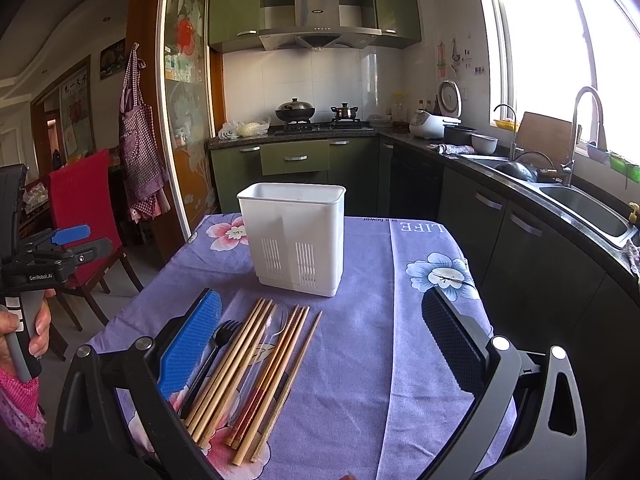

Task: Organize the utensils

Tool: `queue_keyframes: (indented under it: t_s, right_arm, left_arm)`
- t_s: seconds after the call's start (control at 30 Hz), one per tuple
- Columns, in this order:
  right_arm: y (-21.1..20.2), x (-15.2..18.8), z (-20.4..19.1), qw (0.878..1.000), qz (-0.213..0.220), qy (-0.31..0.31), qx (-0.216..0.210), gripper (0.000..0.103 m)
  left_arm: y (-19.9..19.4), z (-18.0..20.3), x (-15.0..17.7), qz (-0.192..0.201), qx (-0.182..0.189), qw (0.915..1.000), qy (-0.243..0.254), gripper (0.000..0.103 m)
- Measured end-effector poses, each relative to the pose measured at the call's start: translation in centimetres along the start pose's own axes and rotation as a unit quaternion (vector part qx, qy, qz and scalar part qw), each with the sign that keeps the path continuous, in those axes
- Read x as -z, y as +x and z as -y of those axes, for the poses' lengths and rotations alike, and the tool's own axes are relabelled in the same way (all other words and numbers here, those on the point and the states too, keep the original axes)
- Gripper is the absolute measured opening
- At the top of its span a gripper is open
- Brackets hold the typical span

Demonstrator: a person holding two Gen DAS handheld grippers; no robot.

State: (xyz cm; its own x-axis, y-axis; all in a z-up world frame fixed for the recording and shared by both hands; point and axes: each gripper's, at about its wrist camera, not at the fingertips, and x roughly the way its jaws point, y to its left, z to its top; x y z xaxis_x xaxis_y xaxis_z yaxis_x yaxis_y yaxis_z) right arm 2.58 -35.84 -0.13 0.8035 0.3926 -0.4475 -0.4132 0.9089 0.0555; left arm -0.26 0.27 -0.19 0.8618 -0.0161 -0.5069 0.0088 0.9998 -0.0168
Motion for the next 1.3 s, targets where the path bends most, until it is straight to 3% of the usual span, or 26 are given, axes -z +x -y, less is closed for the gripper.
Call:
queue_keyframes:
  t_s: [1.3]
  right_arm:
    - [0.08, 0.19, -0.15, 1.0, -0.003, 0.001, 0.0, 0.099]
  left_arm:
    - [0.11, 0.07, 0.24, -0.001, 0.001, 1.0, 0.0, 0.097]
